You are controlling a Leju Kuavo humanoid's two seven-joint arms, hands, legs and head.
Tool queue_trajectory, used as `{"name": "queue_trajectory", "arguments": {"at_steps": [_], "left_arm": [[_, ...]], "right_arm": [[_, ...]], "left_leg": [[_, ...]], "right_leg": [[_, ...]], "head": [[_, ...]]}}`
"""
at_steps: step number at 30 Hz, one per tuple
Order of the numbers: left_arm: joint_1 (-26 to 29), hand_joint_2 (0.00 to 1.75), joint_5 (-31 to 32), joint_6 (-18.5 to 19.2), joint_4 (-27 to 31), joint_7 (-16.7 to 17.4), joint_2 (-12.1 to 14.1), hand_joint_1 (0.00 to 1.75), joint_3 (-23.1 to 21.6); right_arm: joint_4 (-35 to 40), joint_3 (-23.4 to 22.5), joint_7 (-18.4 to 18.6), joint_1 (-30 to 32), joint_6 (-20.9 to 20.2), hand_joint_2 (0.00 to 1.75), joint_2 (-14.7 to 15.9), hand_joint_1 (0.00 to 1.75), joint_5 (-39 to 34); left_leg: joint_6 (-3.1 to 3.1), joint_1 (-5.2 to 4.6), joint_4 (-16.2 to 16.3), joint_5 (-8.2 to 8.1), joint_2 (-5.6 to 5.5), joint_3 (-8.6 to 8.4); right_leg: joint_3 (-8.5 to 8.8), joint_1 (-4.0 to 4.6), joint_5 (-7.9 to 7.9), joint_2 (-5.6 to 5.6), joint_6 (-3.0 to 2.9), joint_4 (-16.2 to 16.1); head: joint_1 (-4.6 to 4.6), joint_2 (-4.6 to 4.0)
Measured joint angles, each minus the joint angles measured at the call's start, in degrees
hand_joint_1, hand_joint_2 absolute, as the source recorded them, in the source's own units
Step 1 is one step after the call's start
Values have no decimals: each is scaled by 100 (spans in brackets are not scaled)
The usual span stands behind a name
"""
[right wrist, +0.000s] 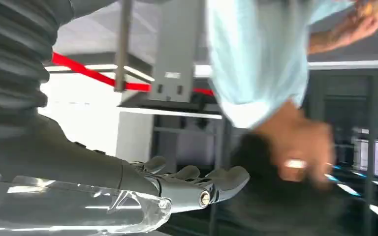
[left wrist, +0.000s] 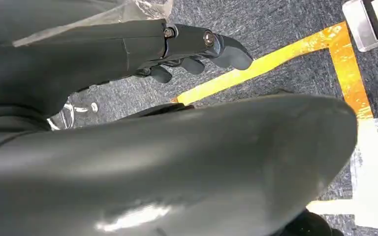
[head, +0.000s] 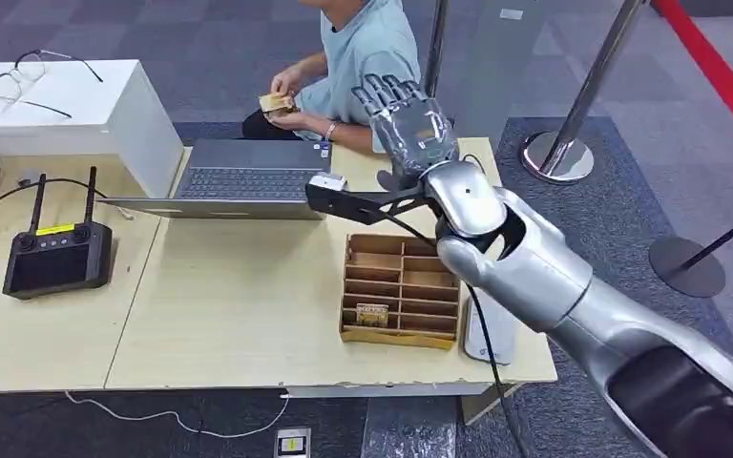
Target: Pass the card to the sensor for recognition and then transmit it.
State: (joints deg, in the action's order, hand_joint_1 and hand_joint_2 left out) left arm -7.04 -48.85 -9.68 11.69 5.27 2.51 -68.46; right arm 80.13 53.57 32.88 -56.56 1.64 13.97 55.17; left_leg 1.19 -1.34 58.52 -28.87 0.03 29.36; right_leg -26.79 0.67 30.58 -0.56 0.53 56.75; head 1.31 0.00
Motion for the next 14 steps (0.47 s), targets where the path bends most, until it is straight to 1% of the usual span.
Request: {"name": "queue_trajectory", "arguments": {"at_steps": [4,7,10,14], "left_arm": [[27,0,-41,-13,0,-35,2,0,-4],[34,0,-61,2,0,-59,2,0,-4],[38,0,-81,2,0,-81,0,0,-4],[81,0,-116,-11,0,-109,-7,0,-2]], "right_arm": [[761,-233,417,210,-541,175,515,0,-26],[1329,-446,616,332,-828,175,940,0,-136],[1841,-701,693,470,-1088,175,1422,0,-288],[2541,-1363,716,818,-1370,175,2139,0,-448]], "left_leg": [[1,-1,2,-1,-1,2],[2,-2,4,-2,-1,3],[2,-3,5,-2,-2,0],[5,-3,9,-4,-10,4]], "right_leg": [[-2,-2,0,-1,0,-2],[-3,-3,0,0,0,-3],[-4,-5,0,1,0,-6],[-4,-6,0,-1,1,-6]], "head": [[2,0],[4,0],[-2,0],[4,0]]}}
